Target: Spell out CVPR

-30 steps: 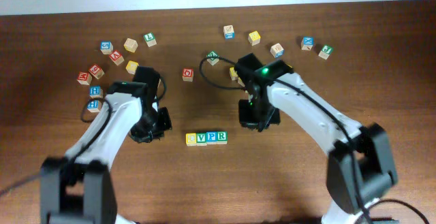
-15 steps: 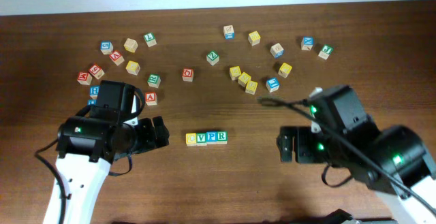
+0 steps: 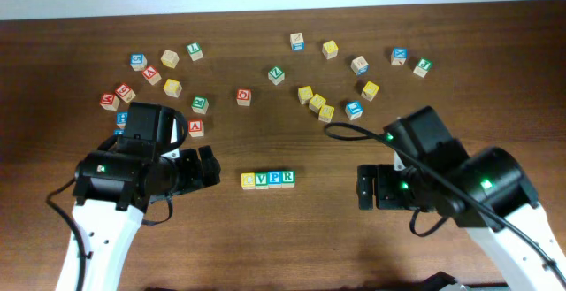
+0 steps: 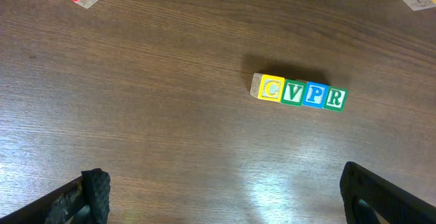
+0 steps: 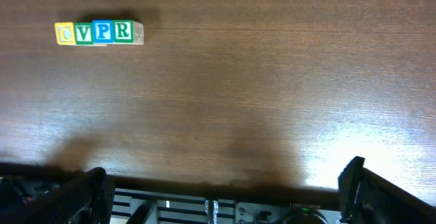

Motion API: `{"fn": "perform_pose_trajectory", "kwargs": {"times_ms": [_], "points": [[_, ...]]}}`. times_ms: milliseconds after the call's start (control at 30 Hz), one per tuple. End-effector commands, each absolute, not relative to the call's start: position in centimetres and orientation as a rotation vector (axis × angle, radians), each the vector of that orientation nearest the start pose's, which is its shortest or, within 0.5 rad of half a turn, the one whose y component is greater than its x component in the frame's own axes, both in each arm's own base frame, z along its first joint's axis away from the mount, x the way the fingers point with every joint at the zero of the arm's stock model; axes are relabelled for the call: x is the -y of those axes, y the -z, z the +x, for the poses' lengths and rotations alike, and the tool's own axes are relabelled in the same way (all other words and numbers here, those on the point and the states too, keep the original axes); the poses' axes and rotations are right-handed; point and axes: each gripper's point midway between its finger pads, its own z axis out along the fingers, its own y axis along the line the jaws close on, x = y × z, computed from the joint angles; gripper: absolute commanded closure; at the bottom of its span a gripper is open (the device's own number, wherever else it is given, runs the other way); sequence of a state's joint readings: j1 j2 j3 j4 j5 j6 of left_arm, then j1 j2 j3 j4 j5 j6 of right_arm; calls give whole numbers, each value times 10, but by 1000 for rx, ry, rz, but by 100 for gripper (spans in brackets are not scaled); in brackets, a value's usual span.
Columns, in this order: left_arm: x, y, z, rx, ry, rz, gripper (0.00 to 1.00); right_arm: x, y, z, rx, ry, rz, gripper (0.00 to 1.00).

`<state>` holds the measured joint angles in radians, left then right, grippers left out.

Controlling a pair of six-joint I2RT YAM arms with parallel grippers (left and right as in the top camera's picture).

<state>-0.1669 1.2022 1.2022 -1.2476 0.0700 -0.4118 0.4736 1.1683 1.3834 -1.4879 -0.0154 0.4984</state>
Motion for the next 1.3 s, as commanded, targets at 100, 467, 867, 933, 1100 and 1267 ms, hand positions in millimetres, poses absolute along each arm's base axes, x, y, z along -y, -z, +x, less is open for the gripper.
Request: {"fn": "perform_pose_trajectory", "kwargs": {"times_ms": [100,467,867,933,1100,1267], "points": [[51,-190,244,-2810,212,-333,1,-101,-212,198,-2964,-134,-2,2],[51,-190,244,-2810,212,-333,1,-100,-260,245,-2571,-200,-212,2],[51,-190,244,-2810,212,-333,1,-51,-194,242,-2158,-378,64,1],[51,-190,244,-2810,212,-333,1,-51,-181,242,-2105,-385,56,2],[51,-190,244,-2810,212,-333,1,-52,-177,245,-1924,-393,31,2],[51,-190,244,-2810,212,-333,1,-42,-196,243,-1785,-346,52,2]]}}
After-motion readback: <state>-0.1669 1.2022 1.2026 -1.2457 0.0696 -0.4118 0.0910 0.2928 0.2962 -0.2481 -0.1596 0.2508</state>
